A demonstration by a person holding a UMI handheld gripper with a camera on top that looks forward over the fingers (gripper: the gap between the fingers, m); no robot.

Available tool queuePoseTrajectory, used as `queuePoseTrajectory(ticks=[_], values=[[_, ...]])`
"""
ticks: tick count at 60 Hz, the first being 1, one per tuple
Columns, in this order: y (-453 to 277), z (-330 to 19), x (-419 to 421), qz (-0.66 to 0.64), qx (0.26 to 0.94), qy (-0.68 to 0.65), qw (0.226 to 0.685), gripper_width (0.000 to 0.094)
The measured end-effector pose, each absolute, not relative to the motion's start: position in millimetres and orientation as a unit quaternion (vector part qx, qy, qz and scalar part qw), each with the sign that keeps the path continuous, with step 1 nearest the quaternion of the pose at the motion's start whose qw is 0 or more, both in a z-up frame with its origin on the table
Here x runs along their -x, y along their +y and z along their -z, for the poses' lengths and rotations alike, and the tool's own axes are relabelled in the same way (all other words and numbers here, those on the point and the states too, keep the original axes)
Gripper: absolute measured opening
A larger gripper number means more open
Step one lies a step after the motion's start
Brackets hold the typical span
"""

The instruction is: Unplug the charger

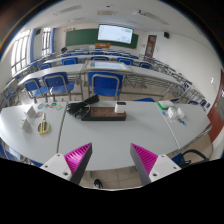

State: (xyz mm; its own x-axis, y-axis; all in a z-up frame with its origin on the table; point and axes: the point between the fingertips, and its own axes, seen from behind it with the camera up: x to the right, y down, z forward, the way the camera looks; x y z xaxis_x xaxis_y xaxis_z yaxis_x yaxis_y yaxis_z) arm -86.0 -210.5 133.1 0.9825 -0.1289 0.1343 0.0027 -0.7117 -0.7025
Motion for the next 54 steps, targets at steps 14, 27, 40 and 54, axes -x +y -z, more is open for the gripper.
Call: queuePoseTrajectory(ticks=[14, 27, 40, 54], values=[[-128.2, -105.1, 61.5, 0.070, 0.904, 0.053, 0.418, 0.0836], [-35.4, -79.0, 25.3, 0.080, 0.871, 0.061, 0.481, 0.0833], [42.9, -43.6, 1.2, 0.064, 0.858, 0.050, 0.507, 0.0799], [71.0, -24.4, -4.4, 0.043, 0.860, 0.042, 0.506, 0.0454]])
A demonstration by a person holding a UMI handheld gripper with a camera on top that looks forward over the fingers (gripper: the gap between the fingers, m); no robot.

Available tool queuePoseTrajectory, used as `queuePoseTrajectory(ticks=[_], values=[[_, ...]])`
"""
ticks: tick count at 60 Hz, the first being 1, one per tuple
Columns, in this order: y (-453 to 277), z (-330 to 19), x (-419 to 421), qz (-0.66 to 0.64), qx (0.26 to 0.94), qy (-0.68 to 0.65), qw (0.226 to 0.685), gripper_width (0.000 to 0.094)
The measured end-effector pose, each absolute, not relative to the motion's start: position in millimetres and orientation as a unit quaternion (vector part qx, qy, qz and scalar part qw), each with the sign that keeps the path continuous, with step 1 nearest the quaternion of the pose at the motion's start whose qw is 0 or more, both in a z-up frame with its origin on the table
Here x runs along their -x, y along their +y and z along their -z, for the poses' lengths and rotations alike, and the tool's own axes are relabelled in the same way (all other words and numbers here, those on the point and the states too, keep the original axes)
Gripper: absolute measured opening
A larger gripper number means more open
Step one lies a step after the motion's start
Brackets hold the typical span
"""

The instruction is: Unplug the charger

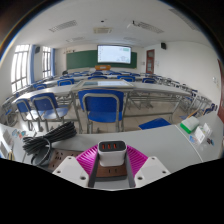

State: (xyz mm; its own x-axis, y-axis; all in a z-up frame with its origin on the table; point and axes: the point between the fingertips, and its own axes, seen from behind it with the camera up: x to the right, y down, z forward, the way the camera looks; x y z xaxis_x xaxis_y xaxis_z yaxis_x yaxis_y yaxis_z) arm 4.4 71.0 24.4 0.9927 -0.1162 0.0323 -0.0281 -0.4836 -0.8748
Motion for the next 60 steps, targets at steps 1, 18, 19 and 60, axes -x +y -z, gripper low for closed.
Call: queuePoseTrajectory(ticks=[1, 18, 19, 60], values=[[70.6, -24.0, -4.3, 0.043, 0.860, 0.040, 0.506, 0.0442], [71.3, -25.8, -2.2, 0.042, 0.863, 0.032, 0.503, 0.0235], [71.7, -28.4, -2.2, 0.045, 0.861, 0.031, 0.506, 0.0235], [48.1, -14.6, -133.0, 0.087, 0.894, 0.047, 0.436, 0.0345]])
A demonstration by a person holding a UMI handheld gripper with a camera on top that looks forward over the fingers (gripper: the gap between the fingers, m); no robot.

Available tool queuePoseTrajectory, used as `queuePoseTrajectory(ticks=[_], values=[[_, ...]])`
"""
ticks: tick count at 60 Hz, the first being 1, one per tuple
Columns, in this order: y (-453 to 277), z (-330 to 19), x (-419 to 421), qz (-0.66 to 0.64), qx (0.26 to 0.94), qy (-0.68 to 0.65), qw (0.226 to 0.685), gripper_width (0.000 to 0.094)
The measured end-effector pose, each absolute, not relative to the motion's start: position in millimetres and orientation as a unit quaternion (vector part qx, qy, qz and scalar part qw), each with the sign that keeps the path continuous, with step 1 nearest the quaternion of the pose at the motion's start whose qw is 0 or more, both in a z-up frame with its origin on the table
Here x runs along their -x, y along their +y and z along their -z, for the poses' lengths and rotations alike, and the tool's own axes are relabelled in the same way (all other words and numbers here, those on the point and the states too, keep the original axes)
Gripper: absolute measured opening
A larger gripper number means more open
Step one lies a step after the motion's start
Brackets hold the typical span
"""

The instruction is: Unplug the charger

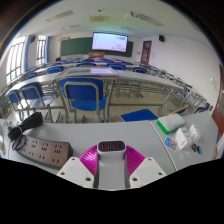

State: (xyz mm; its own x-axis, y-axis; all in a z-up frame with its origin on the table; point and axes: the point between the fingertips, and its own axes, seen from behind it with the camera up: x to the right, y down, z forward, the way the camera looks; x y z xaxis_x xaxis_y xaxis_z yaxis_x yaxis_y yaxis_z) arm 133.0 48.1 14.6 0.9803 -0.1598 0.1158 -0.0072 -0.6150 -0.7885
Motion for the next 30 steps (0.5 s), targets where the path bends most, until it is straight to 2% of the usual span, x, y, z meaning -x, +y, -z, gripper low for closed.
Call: queuePoseTrajectory(ticks=[8, 16, 30], values=[[39.5, -3.5, -136.5, 0.093, 0.898, 0.054, 0.427, 0.0450], [26.9, -21.0, -141.1, 0.112, 0.890, 0.050, 0.439, 0.0756], [-44.9, -83.9, -119.4, 0.129, 0.878, 0.055, 0.458, 0.0773]])
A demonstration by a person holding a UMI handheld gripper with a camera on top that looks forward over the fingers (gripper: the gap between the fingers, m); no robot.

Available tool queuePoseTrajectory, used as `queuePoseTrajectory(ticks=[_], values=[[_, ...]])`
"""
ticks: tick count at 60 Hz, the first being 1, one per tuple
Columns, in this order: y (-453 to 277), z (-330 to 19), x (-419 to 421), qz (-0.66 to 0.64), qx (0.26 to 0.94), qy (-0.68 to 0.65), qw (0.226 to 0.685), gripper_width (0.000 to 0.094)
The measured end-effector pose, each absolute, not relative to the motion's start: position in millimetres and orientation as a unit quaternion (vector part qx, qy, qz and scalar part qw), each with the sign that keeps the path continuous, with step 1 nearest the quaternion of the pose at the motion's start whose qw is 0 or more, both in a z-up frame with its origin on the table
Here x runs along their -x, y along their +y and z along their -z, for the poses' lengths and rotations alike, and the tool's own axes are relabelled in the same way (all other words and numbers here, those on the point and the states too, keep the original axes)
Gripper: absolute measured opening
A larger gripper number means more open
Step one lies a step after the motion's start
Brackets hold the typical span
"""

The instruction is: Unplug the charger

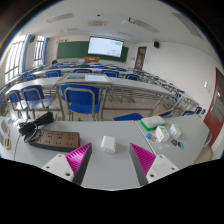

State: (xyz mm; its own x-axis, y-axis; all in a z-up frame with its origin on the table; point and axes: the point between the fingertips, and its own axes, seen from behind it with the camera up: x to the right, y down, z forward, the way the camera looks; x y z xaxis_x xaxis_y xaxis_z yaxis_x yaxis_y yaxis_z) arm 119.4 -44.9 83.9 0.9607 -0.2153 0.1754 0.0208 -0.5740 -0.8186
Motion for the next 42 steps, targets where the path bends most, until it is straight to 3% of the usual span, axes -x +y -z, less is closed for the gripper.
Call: queuePoseTrajectory(ticks=[18, 42], values=[[-184.7, -162.0, -63.3, 0.158, 0.864, 0.048, 0.476, 0.0774], [-281.1, -190.3, -26.8, 0.157, 0.862, 0.064, 0.478, 0.0771]])
